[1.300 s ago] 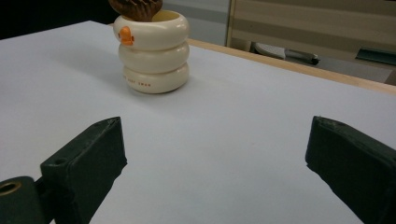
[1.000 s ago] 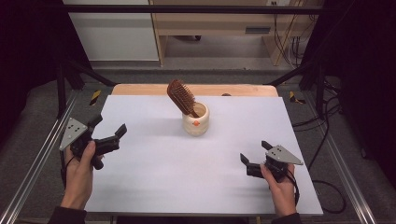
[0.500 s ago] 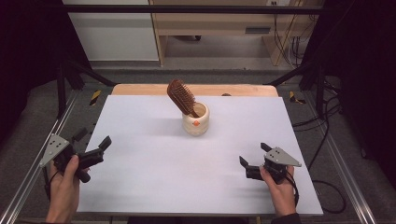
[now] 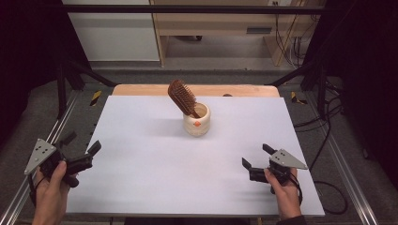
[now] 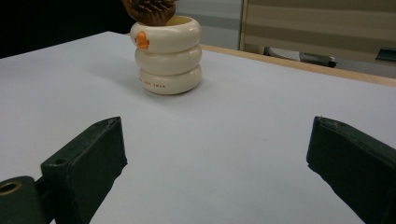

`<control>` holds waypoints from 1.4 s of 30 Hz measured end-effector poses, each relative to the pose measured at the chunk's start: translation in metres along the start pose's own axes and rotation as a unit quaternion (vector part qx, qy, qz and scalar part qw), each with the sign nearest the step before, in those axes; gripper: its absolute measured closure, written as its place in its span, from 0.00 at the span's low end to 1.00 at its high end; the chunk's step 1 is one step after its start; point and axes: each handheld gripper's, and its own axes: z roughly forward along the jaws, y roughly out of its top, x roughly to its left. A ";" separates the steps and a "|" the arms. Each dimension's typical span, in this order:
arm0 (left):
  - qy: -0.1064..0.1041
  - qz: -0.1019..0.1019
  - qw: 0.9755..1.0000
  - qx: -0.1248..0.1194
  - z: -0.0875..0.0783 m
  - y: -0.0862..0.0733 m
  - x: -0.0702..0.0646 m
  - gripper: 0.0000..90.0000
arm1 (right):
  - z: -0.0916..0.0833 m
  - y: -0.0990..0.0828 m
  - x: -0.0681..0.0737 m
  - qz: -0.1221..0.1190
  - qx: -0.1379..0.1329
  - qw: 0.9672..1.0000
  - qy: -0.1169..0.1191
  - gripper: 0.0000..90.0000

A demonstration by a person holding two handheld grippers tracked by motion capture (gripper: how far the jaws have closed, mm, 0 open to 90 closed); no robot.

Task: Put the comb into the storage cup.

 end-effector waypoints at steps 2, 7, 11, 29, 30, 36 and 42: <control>-0.002 0.001 1.000 0.004 0.000 -0.003 -0.001 0.03 | -0.003 -0.002 -0.002 -0.008 0.000 1.000 0.003 0.05; -0.013 0.007 1.000 0.013 0.003 -0.016 -0.008 0.03 | -0.013 -0.008 -0.007 -0.020 -0.001 1.000 0.004 0.05; -0.021 0.009 0.999 0.031 0.007 -0.029 -0.016 0.03 | -0.016 -0.011 -0.011 -0.016 -0.007 1.000 0.003 0.05; -0.054 0.005 0.997 0.052 0.021 -0.067 -0.036 0.03 | -0.014 -0.014 -0.011 -0.018 -0.019 1.000 0.008 0.05; -0.058 0.005 0.997 0.053 0.022 -0.069 -0.037 0.04 | -0.013 -0.014 -0.011 -0.019 -0.021 1.000 0.009 0.05; -0.074 -0.005 0.996 0.046 0.025 -0.076 -0.042 0.04 | -0.006 -0.012 -0.009 -0.013 -0.029 0.999 0.018 0.05; -0.081 -0.001 0.997 0.019 0.028 -0.074 -0.045 0.04 | 0.002 -0.011 -0.007 -0.008 -0.031 0.999 0.024 0.05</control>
